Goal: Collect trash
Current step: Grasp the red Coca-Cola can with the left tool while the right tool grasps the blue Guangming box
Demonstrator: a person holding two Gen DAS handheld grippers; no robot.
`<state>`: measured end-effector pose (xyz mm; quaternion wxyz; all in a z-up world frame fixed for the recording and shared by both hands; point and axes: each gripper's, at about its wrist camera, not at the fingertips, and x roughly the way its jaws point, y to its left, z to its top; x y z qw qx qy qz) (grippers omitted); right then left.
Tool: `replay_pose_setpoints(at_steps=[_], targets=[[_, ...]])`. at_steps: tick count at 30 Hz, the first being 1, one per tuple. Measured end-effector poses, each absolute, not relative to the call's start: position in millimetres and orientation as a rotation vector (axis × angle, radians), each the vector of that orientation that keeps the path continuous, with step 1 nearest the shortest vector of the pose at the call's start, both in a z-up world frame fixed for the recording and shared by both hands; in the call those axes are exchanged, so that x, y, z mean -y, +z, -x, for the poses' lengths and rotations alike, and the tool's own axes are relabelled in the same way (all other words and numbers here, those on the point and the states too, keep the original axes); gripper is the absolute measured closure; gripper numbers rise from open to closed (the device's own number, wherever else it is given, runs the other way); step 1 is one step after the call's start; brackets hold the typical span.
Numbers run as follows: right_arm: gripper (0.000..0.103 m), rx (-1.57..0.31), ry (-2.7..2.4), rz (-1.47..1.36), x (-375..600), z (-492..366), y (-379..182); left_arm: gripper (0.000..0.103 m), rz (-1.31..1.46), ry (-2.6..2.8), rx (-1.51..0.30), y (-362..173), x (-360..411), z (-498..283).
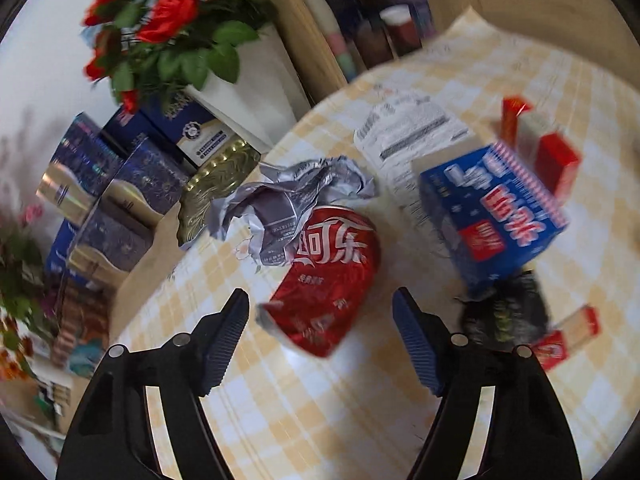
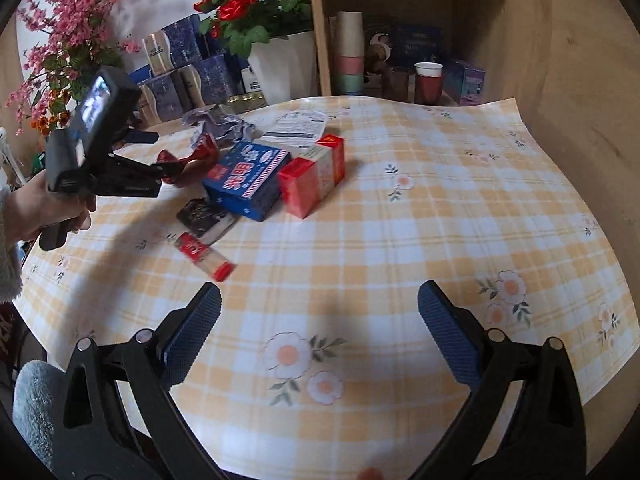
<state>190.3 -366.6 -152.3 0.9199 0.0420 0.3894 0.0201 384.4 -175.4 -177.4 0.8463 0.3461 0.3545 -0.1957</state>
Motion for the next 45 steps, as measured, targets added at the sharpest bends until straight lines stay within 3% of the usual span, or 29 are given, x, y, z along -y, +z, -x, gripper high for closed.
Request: replay_pose_setpoints(at_steps=[5, 7, 9, 10, 13, 22, 31, 40, 41, 45], targets=[[0.006, -0.817, 0.042, -0.097, 377.8, -199.7, -155.0, 0.031, -0.87, -0.396, -0.78, -201.0, 185.7, -399.4], [0.006, -0.824, 0.054, -0.097, 376.7, -205.2, -154.7, 0.039, -0.903, -0.396, -0.785, -207.0, 185.8, -402.4], [0.006, -0.825, 0.076, -0.098, 373.7, -210.5, -152.8, 0.069, -0.924, -0.393, -0.766, -206.5, 183.5, -401.7], [0.006, -0.822, 0.1, -0.099, 369.7, -215.3, -150.8, 0.078, -0.914, -0.402, -0.764, -203.7, 180.1, -400.8], [0.006, -0.82, 0.153, -0.114, 357.9, -228.2, -147.3, 0.092, -0.859, -0.406, -0.743, -187.5, 164.8, -397.8], [0.006, -0.835, 0.201, -0.21, 291.5, -299.4, -165.0, 0.094, -0.169, -0.483, -0.795, -128.0, 56.8, -374.6], [0.006, -0.894, -0.056, -0.265, 266.2, -360.9, -178.9, 0.094, 0.381, -0.485, -0.773, -124.5, -55.9, -283.9], [0.007, -1.011, -0.174, -0.274, 264.9, -394.8, -201.4, 0.094, 0.494, -0.407, -0.788, -149.0, -108.1, -211.0], [0.019, -1.009, -0.161, -0.288, 264.9, -394.1, -202.0, 0.094, 0.506, -0.409, -0.789, -150.8, -111.3, -205.5], [0.023, -0.971, -0.122, -0.248, 259.5, -382.4, -193.2, 0.094, 0.53, -0.421, -0.792, -153.2, -116.8, -186.6]])
